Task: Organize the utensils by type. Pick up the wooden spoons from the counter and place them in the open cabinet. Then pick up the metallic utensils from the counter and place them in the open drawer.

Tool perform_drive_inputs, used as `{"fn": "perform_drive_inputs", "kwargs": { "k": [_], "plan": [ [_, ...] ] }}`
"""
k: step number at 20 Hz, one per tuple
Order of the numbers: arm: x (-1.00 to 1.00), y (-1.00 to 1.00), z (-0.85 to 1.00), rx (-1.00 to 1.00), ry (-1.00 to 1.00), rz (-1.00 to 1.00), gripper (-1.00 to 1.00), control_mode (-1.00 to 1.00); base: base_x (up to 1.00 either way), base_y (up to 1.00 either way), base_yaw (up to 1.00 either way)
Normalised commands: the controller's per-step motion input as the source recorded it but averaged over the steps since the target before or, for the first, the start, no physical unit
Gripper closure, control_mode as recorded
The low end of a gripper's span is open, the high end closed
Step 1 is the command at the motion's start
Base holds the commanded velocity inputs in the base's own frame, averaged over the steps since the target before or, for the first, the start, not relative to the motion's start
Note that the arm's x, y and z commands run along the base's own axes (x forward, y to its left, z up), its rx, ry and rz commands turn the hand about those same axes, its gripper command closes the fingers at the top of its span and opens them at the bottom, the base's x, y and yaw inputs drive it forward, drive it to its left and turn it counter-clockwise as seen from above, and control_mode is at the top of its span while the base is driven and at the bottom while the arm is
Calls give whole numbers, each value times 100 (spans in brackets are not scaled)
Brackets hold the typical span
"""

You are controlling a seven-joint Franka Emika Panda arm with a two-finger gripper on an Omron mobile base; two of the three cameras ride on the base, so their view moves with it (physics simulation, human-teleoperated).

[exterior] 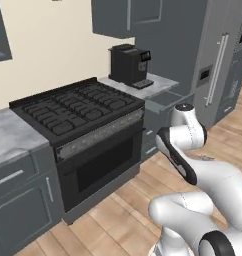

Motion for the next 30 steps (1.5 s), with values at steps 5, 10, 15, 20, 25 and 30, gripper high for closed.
{"fn": "perform_drive_inputs", "kwargs": {
  "k": [5,10,15,20,25,30],
  "plan": [
    [0,0,0,0,0,0,100,100,100,5,-11],
    [0,0,0,0,0,0,100,100,99,8,-23],
    [0,0,0,0,0,0,100,100,69,1,-48],
    [0,0,0,0,0,0,100,100,63,6,-54],
    [0,0,0,0,0,0,100,100,66,23,-18],
    [0,0,0,0,0,0,100,100,67,15,-27]
  ]
}}
